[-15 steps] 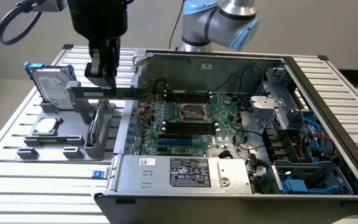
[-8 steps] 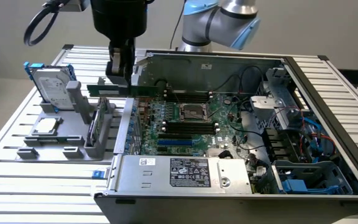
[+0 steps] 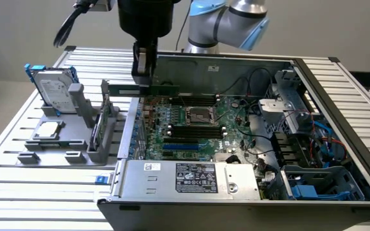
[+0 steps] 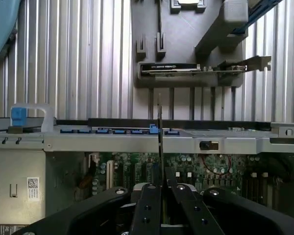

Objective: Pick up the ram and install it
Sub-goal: 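Pick up the ram and move it above insertion slot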

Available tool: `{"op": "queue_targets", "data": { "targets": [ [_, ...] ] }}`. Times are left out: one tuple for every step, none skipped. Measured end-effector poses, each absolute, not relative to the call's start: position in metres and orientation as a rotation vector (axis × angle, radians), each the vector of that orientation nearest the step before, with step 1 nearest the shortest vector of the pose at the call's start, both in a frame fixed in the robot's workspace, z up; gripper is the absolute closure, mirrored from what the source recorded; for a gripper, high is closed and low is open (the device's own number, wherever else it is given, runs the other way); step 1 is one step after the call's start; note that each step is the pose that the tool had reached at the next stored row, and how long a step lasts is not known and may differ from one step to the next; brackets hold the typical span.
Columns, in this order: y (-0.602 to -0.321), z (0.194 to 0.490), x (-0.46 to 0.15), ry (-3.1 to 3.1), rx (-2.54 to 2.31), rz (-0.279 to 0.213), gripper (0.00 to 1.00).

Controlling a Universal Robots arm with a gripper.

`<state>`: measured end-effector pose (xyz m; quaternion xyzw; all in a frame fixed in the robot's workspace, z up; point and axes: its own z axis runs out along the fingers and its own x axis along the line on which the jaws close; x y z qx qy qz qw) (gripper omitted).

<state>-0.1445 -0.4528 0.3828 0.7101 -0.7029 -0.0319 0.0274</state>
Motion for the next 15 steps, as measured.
{"op": "queue_targets", "data": {
  "targets": [
    [-0.452, 0.383, -0.141, -2.171, 2.193, -0.101, 0.85],
    [-0.451, 0.382, -0.137, -2.171, 2.194, -0.102, 0.85],
    [-0.449, 0.382, -0.133, -2.172, 2.194, -0.103, 0.85],
    [-0.448, 0.381, -0.129, -2.172, 2.195, -0.105, 0.85],
    [-0.447, 0.381, -0.124, -2.172, 2.195, -0.106, 0.85],
    [-0.445, 0.38, -0.121, -2.173, 2.195, -0.107, 0.85],
    [-0.444, 0.379, -0.117, -2.173, 2.196, -0.108, 0.85],
    [-0.442, 0.378, -0.113, -2.173, 2.196, -0.108, 0.85],
    [-0.441, 0.377, -0.109, -2.173, 2.196, -0.108, 0.85],
    [-0.439, 0.375, -0.105, -2.173, 2.196, -0.108, 0.85],
    [-0.437, 0.373, -0.102, -2.173, 2.196, -0.108, 0.85],
    [-0.435, 0.372, -0.098, -2.173, 2.196, -0.109, 0.85],
    [-0.434, 0.37, -0.095, -2.173, 2.196, -0.109, 0.85],
    [-0.432, 0.368, -0.092, -2.173, 2.196, -0.109, 0.85],
    [-0.431, 0.366, -0.088, -2.173, 2.196, -0.109, 0.85]
  ]
}}
